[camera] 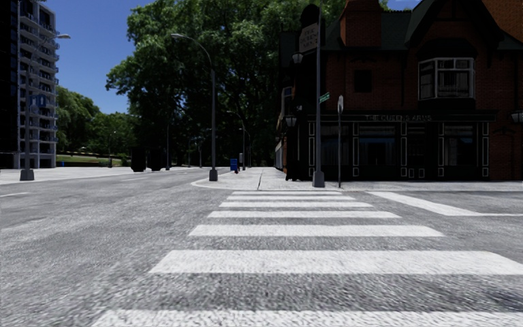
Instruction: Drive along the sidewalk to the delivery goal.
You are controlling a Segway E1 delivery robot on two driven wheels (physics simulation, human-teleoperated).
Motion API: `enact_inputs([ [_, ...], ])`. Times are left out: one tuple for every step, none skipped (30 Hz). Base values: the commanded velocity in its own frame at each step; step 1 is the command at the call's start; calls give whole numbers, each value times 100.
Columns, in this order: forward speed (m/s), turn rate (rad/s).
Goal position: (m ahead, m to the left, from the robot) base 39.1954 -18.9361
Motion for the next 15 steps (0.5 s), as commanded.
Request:
enact_inputs([
  [198, -3],
  [198, 0],
  [198, 0],
  [197, 0],
  [197, 0],
  [197, 0],
  [196, 0],
  [196, 0],
  [196, 0],
  [196, 0],
  [196, 0],
  [196, 0],
  [196, 0],
  [196, 0],
  [196, 0],
])
